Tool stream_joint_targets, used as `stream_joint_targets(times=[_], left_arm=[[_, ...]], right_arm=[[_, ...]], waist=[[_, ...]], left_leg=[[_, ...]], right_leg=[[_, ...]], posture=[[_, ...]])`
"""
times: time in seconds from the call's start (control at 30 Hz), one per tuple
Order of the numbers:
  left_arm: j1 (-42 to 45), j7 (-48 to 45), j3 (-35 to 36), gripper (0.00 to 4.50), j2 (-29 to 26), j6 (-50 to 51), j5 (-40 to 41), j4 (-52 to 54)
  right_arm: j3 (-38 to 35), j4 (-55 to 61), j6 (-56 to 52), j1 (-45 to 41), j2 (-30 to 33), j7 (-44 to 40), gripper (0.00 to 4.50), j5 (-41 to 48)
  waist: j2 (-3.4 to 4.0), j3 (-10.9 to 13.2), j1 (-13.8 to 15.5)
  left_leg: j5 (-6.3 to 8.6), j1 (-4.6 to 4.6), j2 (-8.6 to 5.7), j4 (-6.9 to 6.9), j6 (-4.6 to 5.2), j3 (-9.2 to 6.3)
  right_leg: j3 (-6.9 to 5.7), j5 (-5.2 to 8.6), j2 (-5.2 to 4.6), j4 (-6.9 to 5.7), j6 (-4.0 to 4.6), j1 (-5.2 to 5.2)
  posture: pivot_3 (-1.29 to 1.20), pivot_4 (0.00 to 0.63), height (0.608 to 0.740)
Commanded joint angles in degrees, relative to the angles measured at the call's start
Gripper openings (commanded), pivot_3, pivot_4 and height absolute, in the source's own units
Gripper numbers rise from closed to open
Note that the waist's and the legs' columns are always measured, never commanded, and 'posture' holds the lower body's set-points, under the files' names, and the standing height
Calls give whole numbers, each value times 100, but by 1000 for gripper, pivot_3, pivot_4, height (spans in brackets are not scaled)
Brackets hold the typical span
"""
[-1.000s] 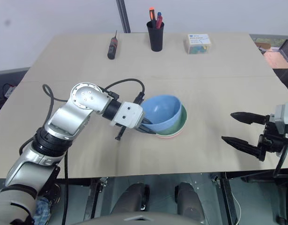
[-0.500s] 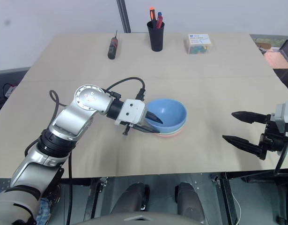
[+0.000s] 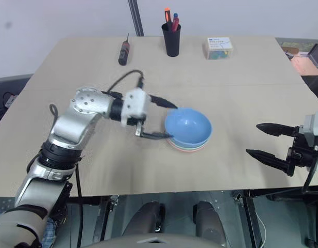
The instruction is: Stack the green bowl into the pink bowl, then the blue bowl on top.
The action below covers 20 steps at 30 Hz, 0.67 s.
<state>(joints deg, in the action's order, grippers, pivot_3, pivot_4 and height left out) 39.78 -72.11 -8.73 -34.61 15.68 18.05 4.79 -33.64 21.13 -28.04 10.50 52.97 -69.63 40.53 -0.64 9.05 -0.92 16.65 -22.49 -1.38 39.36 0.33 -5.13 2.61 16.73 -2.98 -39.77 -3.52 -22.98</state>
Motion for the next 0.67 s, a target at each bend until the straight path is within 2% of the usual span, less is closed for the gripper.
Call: stream_joint_targets(times=[0.03,0.17,0.3,0.47,0.67], left_arm=[[-984,81,694,4415,-302,290,566,364],[-2164,441,1396,4415,-523,677,962,738],[-3024,629,2000,4415,-606,613,1207,1052],[-3540,800,2478,4415,-588,523,1476,1244],[-3806,772,2581,4415,-649,238,1467,1394]], right_arm=[[-15,-163,234,219,106,-58,4346,-351],[26,-336,749,131,-18,-170,4346,-497],[154,-571,1057,130,13,-402,4346,-643],[456,-873,1304,-105,28,-583,4346,-757],[676,-1011,1393,-325,7,-629,4346,-771]], waist=[[2,-1,-4],[1,2,-6],[0,5,37],[10,11,37],[15,13,29]], left_leg=[[0,0,0,-2,0,1],[0,4,4,-7,0,6],[1,22,6,-8,0,-1],[3,84,8,-21,2,-5],[5,87,12,-29,4,-11]], right_leg=[[1,0,0,3,0,0],[6,0,-6,3,0,-1],[-1,0,-12,5,0,23],[-9,0,-14,41,1,104],[-15,-2,-12,76,-1,118]], posture=[[0,150,740],[0,150,740],[0,150,740],[0,150,740],[0,150,740]])
